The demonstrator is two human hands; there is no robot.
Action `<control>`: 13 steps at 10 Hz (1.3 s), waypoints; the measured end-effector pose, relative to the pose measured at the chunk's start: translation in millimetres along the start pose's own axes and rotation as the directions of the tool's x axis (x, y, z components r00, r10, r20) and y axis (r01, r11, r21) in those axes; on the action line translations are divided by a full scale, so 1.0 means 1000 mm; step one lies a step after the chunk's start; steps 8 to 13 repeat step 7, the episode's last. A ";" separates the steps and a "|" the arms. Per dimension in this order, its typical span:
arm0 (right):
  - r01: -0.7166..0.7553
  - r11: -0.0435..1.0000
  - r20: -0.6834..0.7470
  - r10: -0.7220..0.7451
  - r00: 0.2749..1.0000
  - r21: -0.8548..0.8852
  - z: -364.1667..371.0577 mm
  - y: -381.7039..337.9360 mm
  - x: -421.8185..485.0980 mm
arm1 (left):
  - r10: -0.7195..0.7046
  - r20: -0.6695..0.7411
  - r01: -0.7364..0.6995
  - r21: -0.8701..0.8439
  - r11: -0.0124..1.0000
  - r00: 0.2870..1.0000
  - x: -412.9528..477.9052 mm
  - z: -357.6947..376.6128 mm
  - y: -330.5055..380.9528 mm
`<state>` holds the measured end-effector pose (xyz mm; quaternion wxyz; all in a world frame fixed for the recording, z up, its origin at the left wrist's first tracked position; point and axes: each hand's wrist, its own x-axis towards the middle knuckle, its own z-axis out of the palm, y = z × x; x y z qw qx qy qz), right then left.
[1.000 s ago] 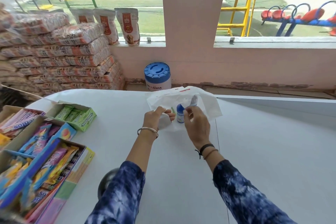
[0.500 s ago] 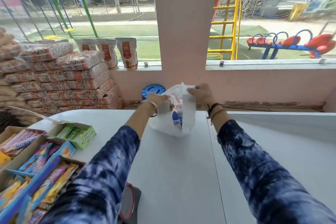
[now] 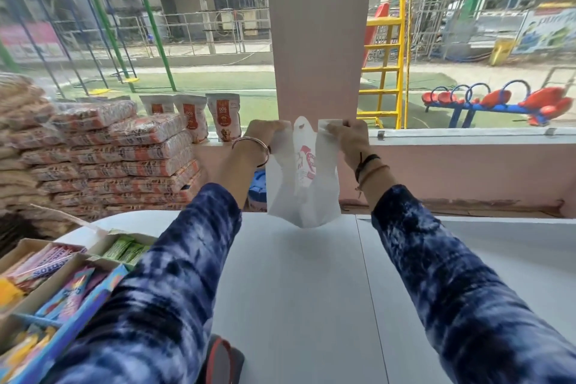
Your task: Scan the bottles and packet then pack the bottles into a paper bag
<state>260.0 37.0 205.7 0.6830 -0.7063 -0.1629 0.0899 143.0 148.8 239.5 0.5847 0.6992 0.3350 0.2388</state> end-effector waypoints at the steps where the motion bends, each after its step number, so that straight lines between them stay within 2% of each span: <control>1: -0.001 0.999 -0.036 -0.001 0.999 -0.044 -0.005 0.027 -0.028 | -0.059 -0.055 0.063 0.073 0.995 0.997 -0.020 0.013 -0.035; 2: 0.003 0.957 0.010 0.000 1.000 -0.290 -0.014 0.069 -0.064 | -0.100 -0.066 0.116 0.306 0.945 0.993 -0.041 0.026 -0.087; 3: -0.118 0.831 0.143 0.230 0.963 -0.543 -0.026 0.119 -0.102 | -0.213 0.004 0.179 0.530 0.829 0.977 -0.071 0.039 -0.140; 4: -0.212 0.682 0.163 0.441 0.882 -0.700 -0.036 0.160 -0.136 | -0.419 0.034 0.316 0.603 0.732 0.907 -0.103 0.043 -0.177; 5: -0.174 0.591 0.207 0.520 0.829 -0.787 -0.039 0.179 -0.158 | -0.467 0.030 0.310 0.709 0.633 0.884 -0.124 0.043 -0.195; 6: -0.088 0.482 0.171 0.469 0.866 -0.872 -0.043 0.174 -0.168 | -0.463 0.014 0.288 0.766 0.574 0.886 -0.128 0.044 -0.203; 7: -0.002 0.407 0.110 0.252 0.961 -0.913 -0.041 0.140 -0.163 | -0.274 -0.029 0.187 0.798 0.572 0.961 -0.122 0.041 -0.181; 13: -0.002 0.407 0.110 0.252 0.961 -0.913 -0.041 0.140 -0.163 | -0.274 -0.029 0.187 0.798 0.572 0.961 -0.122 0.041 -0.181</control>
